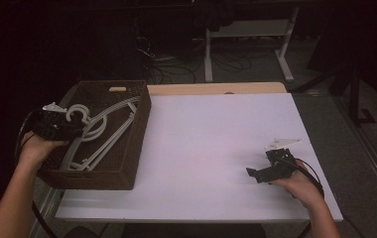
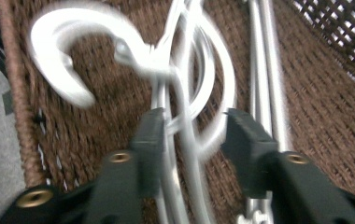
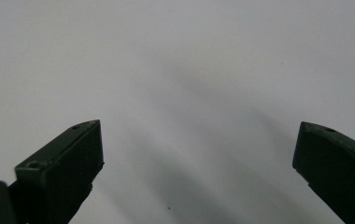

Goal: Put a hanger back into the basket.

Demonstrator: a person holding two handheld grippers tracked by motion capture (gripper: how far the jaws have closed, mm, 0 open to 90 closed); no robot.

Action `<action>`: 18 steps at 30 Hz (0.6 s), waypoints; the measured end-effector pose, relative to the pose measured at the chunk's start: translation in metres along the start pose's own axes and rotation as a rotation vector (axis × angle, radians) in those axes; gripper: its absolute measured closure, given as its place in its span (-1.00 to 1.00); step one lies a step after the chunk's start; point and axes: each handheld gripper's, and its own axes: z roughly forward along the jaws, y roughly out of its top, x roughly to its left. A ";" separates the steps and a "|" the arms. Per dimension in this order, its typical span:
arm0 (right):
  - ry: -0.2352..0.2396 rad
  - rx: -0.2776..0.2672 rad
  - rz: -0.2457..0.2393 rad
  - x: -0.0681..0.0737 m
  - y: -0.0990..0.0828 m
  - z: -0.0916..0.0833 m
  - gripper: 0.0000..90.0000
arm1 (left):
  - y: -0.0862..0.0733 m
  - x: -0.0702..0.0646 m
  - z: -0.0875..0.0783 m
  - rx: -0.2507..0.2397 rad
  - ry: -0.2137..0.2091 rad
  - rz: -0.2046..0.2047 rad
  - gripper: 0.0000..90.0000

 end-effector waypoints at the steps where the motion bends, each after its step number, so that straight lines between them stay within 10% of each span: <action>1: 0.000 -0.001 0.001 0.000 0.000 0.000 -0.97 | 0.001 -0.001 -0.001 -0.017 -0.008 -0.001 0.12; 18: 0.012 -0.028 0.000 0.002 0.007 -0.009 -0.97 | 0.025 -0.048 -0.023 -0.288 -0.328 0.012 -0.52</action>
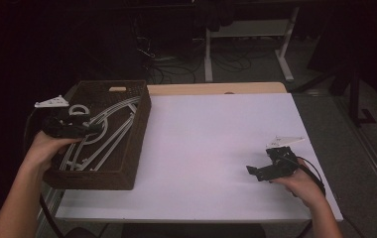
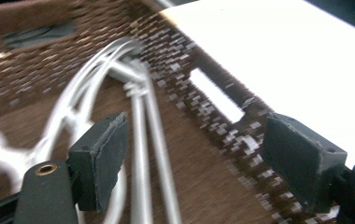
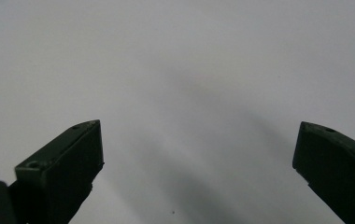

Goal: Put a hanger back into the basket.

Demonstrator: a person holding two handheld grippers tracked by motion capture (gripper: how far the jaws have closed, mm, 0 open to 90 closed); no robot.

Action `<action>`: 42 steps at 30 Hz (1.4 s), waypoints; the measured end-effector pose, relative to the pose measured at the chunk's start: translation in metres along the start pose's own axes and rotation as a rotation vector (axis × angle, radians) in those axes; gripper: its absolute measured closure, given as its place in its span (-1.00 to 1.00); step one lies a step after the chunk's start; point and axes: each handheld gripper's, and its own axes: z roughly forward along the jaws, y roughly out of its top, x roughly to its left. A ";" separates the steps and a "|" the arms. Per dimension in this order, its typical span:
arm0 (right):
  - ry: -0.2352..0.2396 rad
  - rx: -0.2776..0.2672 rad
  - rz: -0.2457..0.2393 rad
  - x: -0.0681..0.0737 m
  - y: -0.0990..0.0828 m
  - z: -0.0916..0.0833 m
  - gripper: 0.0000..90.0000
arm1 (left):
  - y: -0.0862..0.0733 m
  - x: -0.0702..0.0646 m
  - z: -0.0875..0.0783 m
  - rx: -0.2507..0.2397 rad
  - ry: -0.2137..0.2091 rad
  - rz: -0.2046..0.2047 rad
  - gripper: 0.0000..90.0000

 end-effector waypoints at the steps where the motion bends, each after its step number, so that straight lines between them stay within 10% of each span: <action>1: 0.001 -0.002 -0.001 0.000 0.001 -0.001 -0.97 | 0.001 -0.005 0.001 -0.009 -0.015 0.004 -0.56; 19: 0.044 -0.074 -0.026 0.016 0.034 -0.020 -0.97 | 0.005 -0.087 0.050 -0.039 -0.199 0.112 -0.90; 42: 0.087 -0.127 -0.067 0.027 0.064 -0.030 -0.97 | -0.003 -0.093 0.054 -0.053 -0.247 0.129 -1.00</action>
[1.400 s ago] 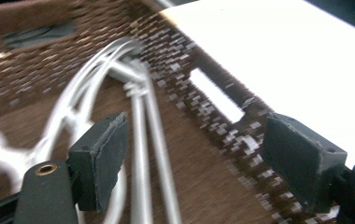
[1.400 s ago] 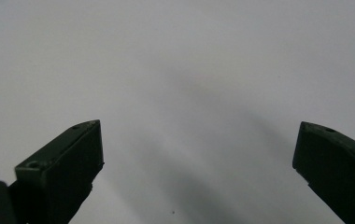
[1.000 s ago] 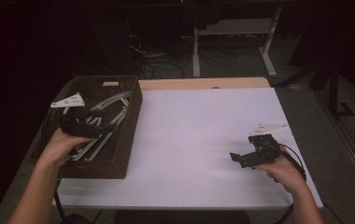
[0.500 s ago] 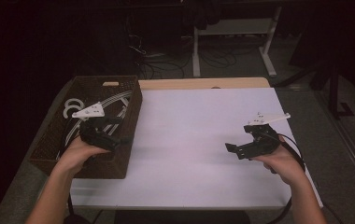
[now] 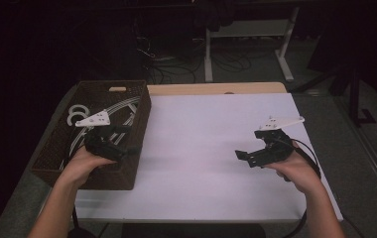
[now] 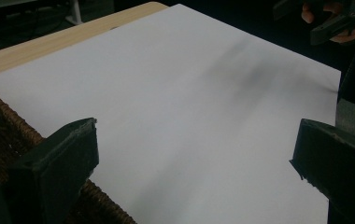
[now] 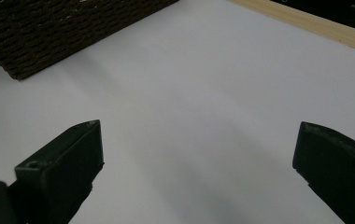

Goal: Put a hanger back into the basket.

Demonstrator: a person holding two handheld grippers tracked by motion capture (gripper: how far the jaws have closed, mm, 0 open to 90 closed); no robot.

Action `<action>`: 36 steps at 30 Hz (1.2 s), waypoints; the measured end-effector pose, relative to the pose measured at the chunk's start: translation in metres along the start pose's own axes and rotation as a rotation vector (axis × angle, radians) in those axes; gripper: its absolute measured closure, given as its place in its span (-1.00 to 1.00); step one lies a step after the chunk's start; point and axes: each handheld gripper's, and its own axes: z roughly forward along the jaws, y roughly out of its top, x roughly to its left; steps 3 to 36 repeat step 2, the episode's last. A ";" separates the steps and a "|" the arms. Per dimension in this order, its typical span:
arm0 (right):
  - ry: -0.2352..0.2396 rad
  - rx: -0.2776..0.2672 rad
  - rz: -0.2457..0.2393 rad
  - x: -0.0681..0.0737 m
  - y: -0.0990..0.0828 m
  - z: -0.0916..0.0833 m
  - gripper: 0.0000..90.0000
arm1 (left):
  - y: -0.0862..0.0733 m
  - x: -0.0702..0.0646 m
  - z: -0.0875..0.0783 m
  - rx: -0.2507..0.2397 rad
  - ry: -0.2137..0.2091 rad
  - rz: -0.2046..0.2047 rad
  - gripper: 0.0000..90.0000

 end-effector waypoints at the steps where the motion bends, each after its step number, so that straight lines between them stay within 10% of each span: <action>1: -0.001 -0.002 0.001 0.000 0.000 -0.001 -0.97 | 0.000 0.000 0.000 -0.003 -0.001 -0.001 -1.00; 36: 0.000 -0.005 0.001 0.001 0.000 -0.001 -0.97 | 0.001 -0.001 -0.001 -0.002 0.000 0.000 -1.00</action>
